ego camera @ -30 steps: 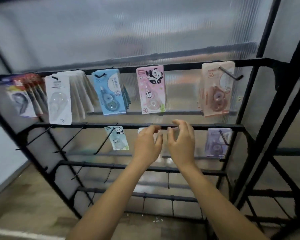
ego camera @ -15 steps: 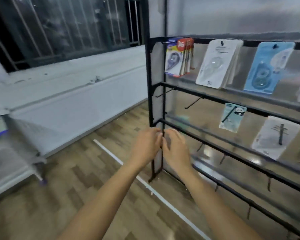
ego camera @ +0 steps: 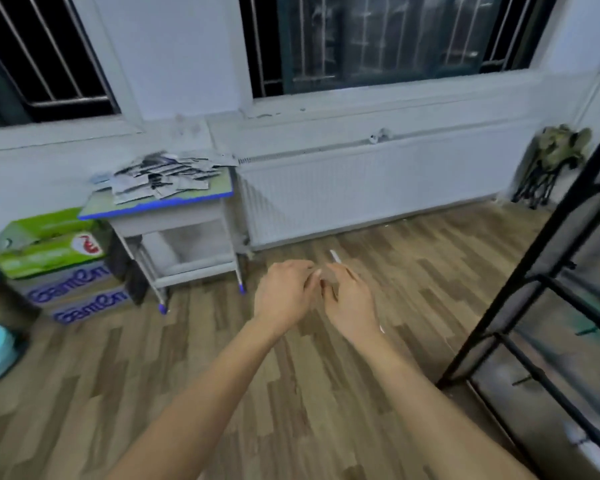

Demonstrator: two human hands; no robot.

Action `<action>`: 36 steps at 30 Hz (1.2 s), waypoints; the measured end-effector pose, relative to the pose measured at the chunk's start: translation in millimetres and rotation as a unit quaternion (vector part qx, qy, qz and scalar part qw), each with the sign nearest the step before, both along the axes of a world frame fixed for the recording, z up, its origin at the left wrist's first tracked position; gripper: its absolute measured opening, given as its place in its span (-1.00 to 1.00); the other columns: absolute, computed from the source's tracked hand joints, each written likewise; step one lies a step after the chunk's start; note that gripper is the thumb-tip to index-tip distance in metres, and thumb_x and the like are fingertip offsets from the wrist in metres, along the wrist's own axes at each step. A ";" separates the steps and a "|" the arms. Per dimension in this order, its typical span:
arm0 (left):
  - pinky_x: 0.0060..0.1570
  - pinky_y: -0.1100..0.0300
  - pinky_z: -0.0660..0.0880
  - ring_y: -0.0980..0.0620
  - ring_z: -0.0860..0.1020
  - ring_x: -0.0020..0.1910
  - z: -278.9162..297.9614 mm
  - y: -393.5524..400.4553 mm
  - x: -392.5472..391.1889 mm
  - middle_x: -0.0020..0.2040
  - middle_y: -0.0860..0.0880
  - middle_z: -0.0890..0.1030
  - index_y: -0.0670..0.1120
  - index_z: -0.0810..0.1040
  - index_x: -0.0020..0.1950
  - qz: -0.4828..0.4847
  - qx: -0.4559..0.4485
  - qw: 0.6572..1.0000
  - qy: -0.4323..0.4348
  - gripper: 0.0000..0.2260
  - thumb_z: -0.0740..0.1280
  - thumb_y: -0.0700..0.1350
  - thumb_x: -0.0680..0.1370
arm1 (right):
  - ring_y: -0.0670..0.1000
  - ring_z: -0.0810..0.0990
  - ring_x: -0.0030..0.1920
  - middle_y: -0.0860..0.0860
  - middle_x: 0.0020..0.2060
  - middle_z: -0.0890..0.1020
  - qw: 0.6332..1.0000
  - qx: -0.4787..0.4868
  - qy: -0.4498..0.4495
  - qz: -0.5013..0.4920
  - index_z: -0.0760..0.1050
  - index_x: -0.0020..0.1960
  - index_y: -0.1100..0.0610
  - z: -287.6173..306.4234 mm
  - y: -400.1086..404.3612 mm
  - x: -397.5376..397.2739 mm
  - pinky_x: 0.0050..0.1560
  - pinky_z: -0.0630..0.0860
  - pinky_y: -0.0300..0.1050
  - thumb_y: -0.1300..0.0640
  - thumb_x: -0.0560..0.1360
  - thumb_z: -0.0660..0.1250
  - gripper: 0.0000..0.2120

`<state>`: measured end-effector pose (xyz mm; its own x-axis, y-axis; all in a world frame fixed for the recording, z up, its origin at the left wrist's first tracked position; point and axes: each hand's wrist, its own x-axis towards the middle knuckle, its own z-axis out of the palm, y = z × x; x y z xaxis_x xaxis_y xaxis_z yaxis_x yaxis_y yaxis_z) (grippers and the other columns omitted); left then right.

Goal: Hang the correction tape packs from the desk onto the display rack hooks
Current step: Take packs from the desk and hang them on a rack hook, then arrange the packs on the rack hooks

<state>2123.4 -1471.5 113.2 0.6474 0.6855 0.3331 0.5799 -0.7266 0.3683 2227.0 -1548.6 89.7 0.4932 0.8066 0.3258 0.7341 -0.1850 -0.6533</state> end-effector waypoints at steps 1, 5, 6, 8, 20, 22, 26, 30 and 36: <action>0.05 0.06 0.46 -0.11 0.56 0.08 -4.1 17.2 -6.8 0.08 -0.06 0.64 -0.07 0.61 0.10 0.025 -0.006 1.000 -0.002 -0.74 0.18 0.01 0.62 | 0.14 0.46 0.29 0.16 0.26 0.52 1.000 -0.004 0.004 0.017 0.45 0.30 0.27 -3.8 21.4 -4.5 0.29 0.26 -0.15 0.25 0.53 0.24 -0.66; 0.12 0.07 0.44 -0.12 0.53 0.15 -15.4 96.9 -16.5 0.14 -0.05 0.62 -0.04 0.58 0.20 0.085 -0.011 0.996 0.020 -0.72 0.18 0.03 0.62 | 0.08 0.38 0.36 0.08 0.34 0.46 0.998 -0.019 0.006 0.061 0.42 0.36 0.17 -12.6 111.1 -9.7 0.35 0.24 -0.13 0.17 0.57 0.21 -0.64; 0.09 0.07 0.44 -0.12 0.54 0.13 -16.1 117.8 -16.5 0.12 -0.06 0.62 -0.04 0.58 0.19 0.099 -0.009 0.995 0.023 -0.72 0.17 0.04 0.62 | 0.07 0.38 0.35 0.06 0.34 0.46 0.998 -0.018 0.002 0.068 0.42 0.36 0.15 -13.5 134.6 -8.2 0.35 0.25 -0.12 0.15 0.57 0.21 -0.64; 0.07 0.07 0.44 -0.12 0.54 0.12 -16.3 158.8 -14.1 0.13 -0.08 0.62 -0.06 0.57 0.22 0.135 -0.018 0.990 0.019 -0.69 0.18 0.06 0.62 | 0.08 0.40 0.33 0.06 0.34 0.46 0.997 -0.022 -0.005 0.077 0.43 0.36 0.13 -13.6 182.4 -2.9 0.33 0.25 -0.13 0.13 0.57 0.20 -0.63; 0.13 0.03 0.43 -0.15 0.48 0.20 -27.6 367.6 -26.7 0.21 -0.10 0.57 -0.05 0.48 0.33 0.262 -0.073 0.962 0.014 -0.65 0.18 0.06 0.62 | 0.07 0.41 0.31 0.02 0.30 0.49 0.985 -0.072 0.002 0.160 0.44 0.32 0.08 -31.3 425.9 -12.1 0.23 0.31 -0.17 0.13 0.54 0.22 -0.65; 0.15 0.03 0.42 -0.14 0.47 0.22 -33.7 409.8 -36.5 0.24 -0.09 0.56 -0.05 0.46 0.36 0.276 -0.071 0.958 0.022 -0.64 0.17 0.07 0.62 | 0.08 0.43 0.29 0.03 0.28 0.51 0.981 -0.085 0.012 0.176 0.45 0.31 0.10 -37.0 469.4 -22.3 0.24 0.32 -0.13 0.15 0.54 0.22 -0.65; 0.18 0.04 0.41 -0.11 0.45 0.27 -41.4 502.6 -54.3 0.30 -0.08 0.52 -0.05 0.39 0.42 0.279 -0.071 0.956 0.048 -0.60 0.15 0.08 0.63 | 0.08 0.43 0.28 0.03 0.28 0.50 0.976 -0.091 0.017 0.195 0.43 0.33 0.10 -45.2 559.4 -40.4 0.26 0.34 -0.10 0.15 0.55 0.22 -0.66; 0.24 0.03 0.39 -0.12 0.39 0.33 -37.1 595.8 -67.1 0.35 -0.09 0.47 -0.05 0.34 0.45 0.257 -0.094 0.960 0.062 -0.57 0.16 0.08 0.63 | 0.05 0.41 0.28 0.02 0.29 0.48 0.977 -0.112 0.036 0.179 0.39 0.36 0.10 -44.6 644.5 -53.9 0.22 0.32 -0.15 0.13 0.57 0.21 -0.64; 0.29 0.06 0.36 -0.10 0.33 0.38 -44.8 702.2 -71.3 0.41 -0.04 0.40 -0.05 0.29 0.48 0.233 -0.108 0.960 0.113 -0.55 0.19 0.06 0.62 | 0.10 0.38 0.31 0.07 0.29 0.47 0.975 -0.142 0.061 0.159 0.38 0.36 0.14 -55.0 742.6 -53.6 0.26 0.35 -0.07 0.13 0.57 0.21 -0.64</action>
<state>2052.1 -769.2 68.4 0.2930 0.9554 0.0369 0.9061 -0.2898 0.3083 2173.3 -805.9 34.7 0.2252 0.9741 0.0210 0.7035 -0.1476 -0.6952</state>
